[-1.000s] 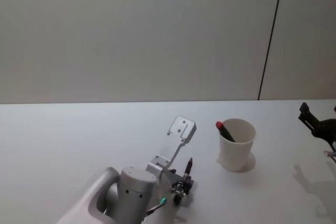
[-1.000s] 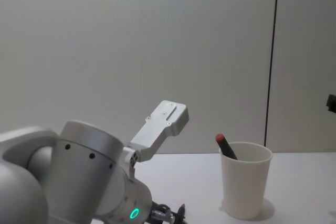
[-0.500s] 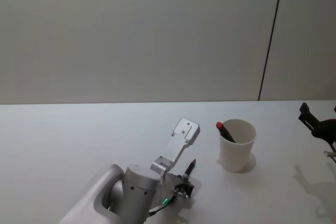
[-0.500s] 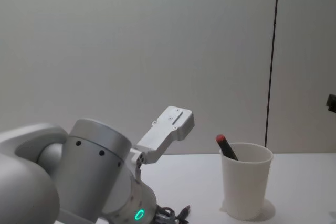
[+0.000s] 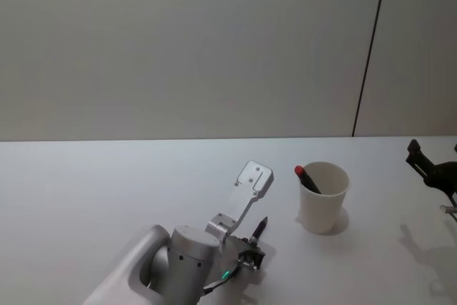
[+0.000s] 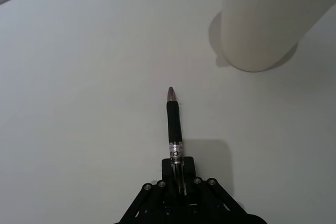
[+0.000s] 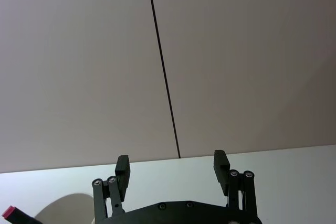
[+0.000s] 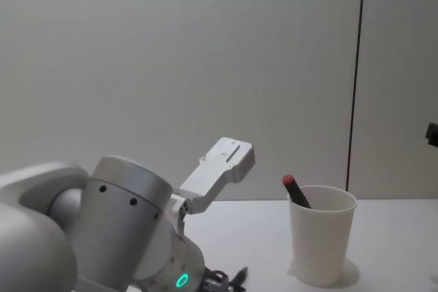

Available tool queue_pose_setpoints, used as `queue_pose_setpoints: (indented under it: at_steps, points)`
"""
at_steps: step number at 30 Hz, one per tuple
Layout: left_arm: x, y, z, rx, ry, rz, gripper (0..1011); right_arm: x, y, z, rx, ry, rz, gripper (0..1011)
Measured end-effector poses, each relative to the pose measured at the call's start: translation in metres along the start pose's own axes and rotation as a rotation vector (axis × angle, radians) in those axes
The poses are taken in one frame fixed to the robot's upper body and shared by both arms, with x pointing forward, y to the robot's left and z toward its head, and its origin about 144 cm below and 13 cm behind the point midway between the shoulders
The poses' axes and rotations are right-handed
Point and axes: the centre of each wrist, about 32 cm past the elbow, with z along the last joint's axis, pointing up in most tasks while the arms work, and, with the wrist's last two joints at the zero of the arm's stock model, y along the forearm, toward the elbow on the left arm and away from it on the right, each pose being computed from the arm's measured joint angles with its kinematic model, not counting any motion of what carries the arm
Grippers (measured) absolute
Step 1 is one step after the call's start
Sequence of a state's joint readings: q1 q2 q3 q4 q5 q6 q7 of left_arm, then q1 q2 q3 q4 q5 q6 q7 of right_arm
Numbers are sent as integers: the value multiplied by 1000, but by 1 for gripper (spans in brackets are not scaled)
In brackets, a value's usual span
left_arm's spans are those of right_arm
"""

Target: Place the pen into the pen holder.

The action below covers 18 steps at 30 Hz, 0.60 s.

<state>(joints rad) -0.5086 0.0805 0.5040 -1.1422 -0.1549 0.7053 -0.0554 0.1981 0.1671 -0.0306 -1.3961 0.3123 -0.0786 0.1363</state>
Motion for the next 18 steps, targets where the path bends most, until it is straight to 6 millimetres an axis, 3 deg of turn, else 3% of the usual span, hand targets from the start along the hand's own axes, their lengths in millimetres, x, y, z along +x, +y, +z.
queue_pose_setpoints:
  at_steps: [18]
  points:
    - [12, 26, 5, -202, -33, 115, 127, 0, 0, 0, 0, 0, 0, 1001]
